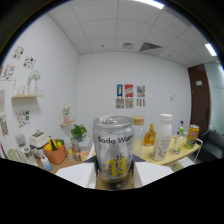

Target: Make me a cup of Mojito.

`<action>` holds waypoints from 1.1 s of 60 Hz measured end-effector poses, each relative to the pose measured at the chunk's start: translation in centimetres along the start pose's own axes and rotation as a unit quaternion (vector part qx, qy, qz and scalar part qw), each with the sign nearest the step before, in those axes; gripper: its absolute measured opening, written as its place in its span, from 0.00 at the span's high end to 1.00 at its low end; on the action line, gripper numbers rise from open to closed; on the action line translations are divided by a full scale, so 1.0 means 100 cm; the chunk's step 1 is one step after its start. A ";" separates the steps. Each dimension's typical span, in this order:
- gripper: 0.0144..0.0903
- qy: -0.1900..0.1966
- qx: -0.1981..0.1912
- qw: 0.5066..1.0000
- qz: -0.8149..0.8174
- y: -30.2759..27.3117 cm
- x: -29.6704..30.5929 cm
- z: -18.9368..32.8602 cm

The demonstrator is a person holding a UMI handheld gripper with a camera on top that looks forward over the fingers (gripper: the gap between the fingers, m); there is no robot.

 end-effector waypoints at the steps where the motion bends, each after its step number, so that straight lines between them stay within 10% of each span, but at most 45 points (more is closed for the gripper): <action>1: 0.52 0.001 -0.002 1.000 0.001 0.004 0.003 -0.003; 38: 0.51 -0.027 -0.115 0.971 0.210 0.227 0.071 -0.013; 66: 0.52 -0.102 -0.089 0.723 0.677 0.200 0.080 0.008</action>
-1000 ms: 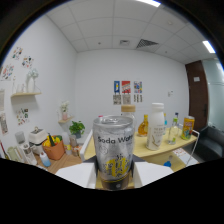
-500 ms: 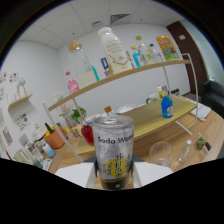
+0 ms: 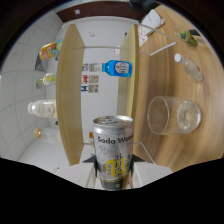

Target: Make me a cup of Mojito.

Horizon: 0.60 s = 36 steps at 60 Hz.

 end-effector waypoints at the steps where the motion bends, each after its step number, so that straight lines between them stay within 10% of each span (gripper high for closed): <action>1: 0.52 -0.006 0.000 1.000 0.015 -0.001 -0.002 0.000; 18: 0.52 -0.094 0.004 0.956 0.277 -0.020 -0.023 -0.006; 36: 0.52 -0.078 0.010 0.966 0.247 -0.020 -0.022 -0.004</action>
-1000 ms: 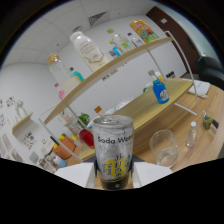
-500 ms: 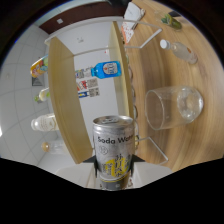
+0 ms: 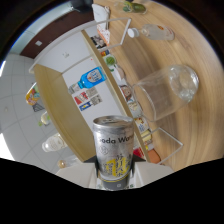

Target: Make me a cup of Mojito.

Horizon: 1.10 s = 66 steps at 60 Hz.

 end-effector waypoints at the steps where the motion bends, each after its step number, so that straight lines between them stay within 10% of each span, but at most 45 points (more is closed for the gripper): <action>1: 0.52 0.003 0.001 1.000 -0.013 0.000 0.000 0.000; 16: 0.51 0.033 -0.001 0.932 -0.362 0.016 -0.034 0.004; 39: 0.52 0.095 0.017 0.629 -0.771 0.012 0.019 0.018; 66: 0.51 0.175 -0.031 0.568 -0.803 -0.040 0.154 0.034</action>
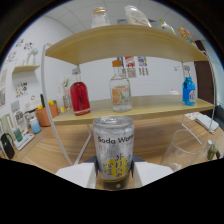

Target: Make me a cup of Mojito.

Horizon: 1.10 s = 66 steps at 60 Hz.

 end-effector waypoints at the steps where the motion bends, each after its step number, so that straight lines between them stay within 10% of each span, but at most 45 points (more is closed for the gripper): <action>1: 0.51 -0.001 -0.002 1.000 -0.001 0.002 0.000 0.000; 38: 0.46 0.006 -0.043 0.999 -0.023 0.033 -0.011 -0.007; 48: 0.06 0.015 -0.053 0.998 -0.021 0.018 -0.016 -0.022; 66: 0.06 0.033 -0.060 0.997 -0.025 -0.021 -0.032 -0.099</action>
